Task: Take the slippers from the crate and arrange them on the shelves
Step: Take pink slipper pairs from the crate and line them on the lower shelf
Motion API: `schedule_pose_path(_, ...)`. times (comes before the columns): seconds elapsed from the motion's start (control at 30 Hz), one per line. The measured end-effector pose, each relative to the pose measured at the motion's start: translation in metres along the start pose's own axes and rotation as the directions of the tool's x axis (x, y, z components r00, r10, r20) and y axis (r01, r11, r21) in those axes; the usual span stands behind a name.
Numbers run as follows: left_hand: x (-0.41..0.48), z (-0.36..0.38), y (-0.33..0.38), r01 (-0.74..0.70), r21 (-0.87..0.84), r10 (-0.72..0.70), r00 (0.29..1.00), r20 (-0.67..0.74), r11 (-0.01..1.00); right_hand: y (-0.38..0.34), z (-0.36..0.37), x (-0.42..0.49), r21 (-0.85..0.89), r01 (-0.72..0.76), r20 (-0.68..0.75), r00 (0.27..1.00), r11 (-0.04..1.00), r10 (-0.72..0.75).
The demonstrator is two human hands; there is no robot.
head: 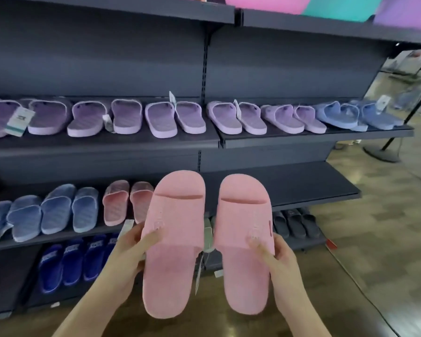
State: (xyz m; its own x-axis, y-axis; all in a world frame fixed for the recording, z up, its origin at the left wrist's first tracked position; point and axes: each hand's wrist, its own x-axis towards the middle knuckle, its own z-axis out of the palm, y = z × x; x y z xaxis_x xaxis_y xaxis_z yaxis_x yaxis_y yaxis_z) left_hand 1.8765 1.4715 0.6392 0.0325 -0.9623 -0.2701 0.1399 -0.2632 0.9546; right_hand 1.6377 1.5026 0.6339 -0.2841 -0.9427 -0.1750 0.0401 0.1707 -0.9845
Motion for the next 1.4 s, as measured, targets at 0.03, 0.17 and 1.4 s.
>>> schedule_pose_path(0.03,0.013,0.005,0.001,-0.001,-0.002,0.001,1.000,0.009,1.000,-0.001,-0.001,0.013,-0.005,0.003,-0.010,1.000,1.000,-0.003)
schedule_pose_path(0.17,0.060,0.028,0.014,0.011,0.017,-0.011,0.998,0.058,1.000,-0.006,-0.006,0.064,-0.031,-0.002,-0.050,0.999,1.000,0.000)
schedule_pose_path(1.4,0.483,0.196,-0.195,0.306,0.265,-0.232,0.933,-0.276,0.915,0.200,-0.043,0.531,-0.437,-0.207,0.048,0.966,0.875,0.253)
